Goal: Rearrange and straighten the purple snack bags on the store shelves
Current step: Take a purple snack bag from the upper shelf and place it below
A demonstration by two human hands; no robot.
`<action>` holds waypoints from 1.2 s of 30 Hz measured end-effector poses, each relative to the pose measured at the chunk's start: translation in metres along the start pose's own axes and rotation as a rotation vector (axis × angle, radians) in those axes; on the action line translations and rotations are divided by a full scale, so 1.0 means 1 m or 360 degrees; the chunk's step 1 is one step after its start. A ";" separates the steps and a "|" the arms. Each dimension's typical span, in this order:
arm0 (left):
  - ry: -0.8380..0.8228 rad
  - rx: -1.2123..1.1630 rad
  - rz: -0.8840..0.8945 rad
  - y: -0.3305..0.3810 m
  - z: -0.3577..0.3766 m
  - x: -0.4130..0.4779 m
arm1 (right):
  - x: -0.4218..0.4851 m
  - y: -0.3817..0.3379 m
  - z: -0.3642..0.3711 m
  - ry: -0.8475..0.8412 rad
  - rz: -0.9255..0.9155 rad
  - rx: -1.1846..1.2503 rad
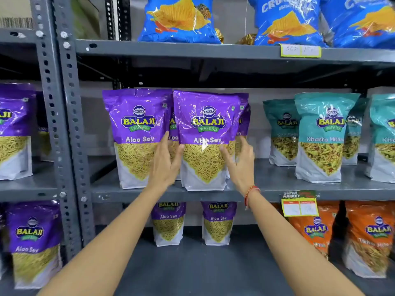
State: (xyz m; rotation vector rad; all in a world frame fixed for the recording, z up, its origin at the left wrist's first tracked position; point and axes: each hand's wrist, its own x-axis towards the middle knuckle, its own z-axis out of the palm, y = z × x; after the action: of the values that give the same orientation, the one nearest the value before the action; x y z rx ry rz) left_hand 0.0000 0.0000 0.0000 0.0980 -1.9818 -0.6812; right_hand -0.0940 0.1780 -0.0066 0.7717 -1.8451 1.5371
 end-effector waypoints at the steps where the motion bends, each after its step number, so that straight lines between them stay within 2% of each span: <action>1: -0.0043 -0.0176 -0.0125 -0.002 0.006 -0.005 | -0.005 0.004 0.002 -0.0090 0.0132 0.0129; 4: -0.0286 -0.0447 -0.0341 -0.016 0.019 -0.014 | -0.017 0.015 0.005 -0.0411 0.0353 0.0290; 7: -0.0634 -0.0481 -0.0475 -0.025 0.022 -0.002 | -0.006 0.015 0.005 -0.0583 0.0384 0.0260; 11: -0.0738 -0.0404 -0.0495 -0.032 0.014 -0.001 | 0.000 0.017 0.007 -0.0749 0.0370 0.0151; 13: -0.0755 -0.0388 -0.0707 -0.060 0.023 -0.053 | -0.036 0.046 0.025 -0.0989 0.0572 0.0113; 24: -0.0551 -0.0726 -0.0376 -0.023 -0.021 -0.080 | -0.086 0.011 -0.011 -0.0414 0.0164 0.0430; 31: -0.0538 -0.0519 -0.0336 -0.057 -0.029 -0.152 | -0.162 0.033 0.009 -0.0438 0.0165 0.0401; 36: -0.0558 -0.0386 -0.0593 -0.109 -0.016 -0.198 | -0.206 0.067 0.041 -0.0586 0.0338 0.0360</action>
State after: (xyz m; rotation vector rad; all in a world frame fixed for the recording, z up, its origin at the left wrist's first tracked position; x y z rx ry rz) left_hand 0.0894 -0.0290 -0.2061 0.2160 -2.2178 -1.2455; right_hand -0.0155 0.1587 -0.2121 1.0487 -2.0929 1.8613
